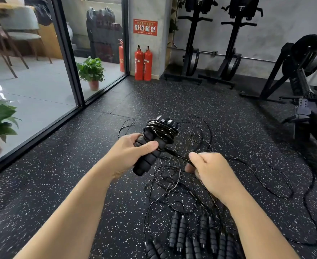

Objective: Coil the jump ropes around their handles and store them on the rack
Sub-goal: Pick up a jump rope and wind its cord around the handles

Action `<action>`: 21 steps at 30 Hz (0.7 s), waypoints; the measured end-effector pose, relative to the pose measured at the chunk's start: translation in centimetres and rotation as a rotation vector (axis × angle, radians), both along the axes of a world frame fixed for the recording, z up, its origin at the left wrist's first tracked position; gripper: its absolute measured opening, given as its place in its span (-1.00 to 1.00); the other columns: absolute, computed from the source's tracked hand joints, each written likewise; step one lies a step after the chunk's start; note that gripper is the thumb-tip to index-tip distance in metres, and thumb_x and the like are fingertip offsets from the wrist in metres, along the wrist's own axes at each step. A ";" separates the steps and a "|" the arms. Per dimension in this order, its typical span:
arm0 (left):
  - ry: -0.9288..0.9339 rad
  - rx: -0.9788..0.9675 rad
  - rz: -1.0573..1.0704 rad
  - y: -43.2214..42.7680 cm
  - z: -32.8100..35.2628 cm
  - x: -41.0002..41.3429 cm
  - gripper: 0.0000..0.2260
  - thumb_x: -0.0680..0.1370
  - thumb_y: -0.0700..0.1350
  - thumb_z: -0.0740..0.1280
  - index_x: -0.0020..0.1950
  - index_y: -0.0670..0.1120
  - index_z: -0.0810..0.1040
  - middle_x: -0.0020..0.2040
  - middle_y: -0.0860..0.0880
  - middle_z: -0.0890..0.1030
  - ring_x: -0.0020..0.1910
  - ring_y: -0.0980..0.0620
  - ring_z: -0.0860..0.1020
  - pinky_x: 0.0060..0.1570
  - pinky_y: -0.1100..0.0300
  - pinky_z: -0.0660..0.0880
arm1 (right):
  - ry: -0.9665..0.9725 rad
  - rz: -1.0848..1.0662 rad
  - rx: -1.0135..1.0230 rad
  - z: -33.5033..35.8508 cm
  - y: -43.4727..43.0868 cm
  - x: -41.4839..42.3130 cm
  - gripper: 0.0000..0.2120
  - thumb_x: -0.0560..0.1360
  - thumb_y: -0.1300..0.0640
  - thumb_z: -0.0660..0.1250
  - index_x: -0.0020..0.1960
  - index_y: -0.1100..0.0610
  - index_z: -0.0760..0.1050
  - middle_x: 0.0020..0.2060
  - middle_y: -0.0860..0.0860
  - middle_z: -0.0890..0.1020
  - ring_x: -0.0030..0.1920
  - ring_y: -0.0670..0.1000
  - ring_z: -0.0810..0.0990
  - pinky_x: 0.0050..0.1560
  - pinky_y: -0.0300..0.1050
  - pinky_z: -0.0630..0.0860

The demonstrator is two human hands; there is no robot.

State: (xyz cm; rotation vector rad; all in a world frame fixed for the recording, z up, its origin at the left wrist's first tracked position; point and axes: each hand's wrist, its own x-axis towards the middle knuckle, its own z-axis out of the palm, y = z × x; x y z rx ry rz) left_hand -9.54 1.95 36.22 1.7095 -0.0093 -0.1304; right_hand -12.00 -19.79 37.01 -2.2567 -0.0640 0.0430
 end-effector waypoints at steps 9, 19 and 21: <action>-0.055 0.437 0.048 -0.2 -0.1 0.1 -0.63 0.36 0.13 0.47 0.02 -0.09 0.59 -0.21 -0.09 0.70 -0.26 -0.14 0.67 -0.21 -0.10 0.64 | -0.371 0.065 -0.506 3.3 1.0 -1.6 -0.50 0.57 -0.18 0.16 -0.37 0.16 0.35 -0.51 -0.01 0.44 -0.42 0.01 0.43 -0.28 -0.07 0.47; -0.294 1.227 -0.388 -5.0 1.6 -2.6 -0.67 0.46 0.22 0.38 0.20 0.24 0.46 -0.11 0.14 0.59 -0.05 0.06 0.56 -0.05 0.18 0.44 | -0.431 0.178 -0.533 3.7 0.5 -0.6 -0.46 0.53 -0.28 0.18 -0.43 0.10 0.32 -0.45 -0.02 0.46 -0.31 0.01 0.46 -0.24 -0.08 0.40; -0.337 1.224 -0.448 -5.3 1.9 -2.9 -0.72 0.46 0.21 0.39 0.11 0.19 0.47 -0.20 0.12 0.56 -0.12 0.07 0.53 -0.07 0.19 0.42 | -0.385 0.195 -0.464 3.2 -0.2 -0.1 -0.43 0.50 -0.29 0.23 -0.47 0.11 0.27 -0.50 -0.02 0.42 -0.40 -0.03 0.40 -0.29 -0.08 0.35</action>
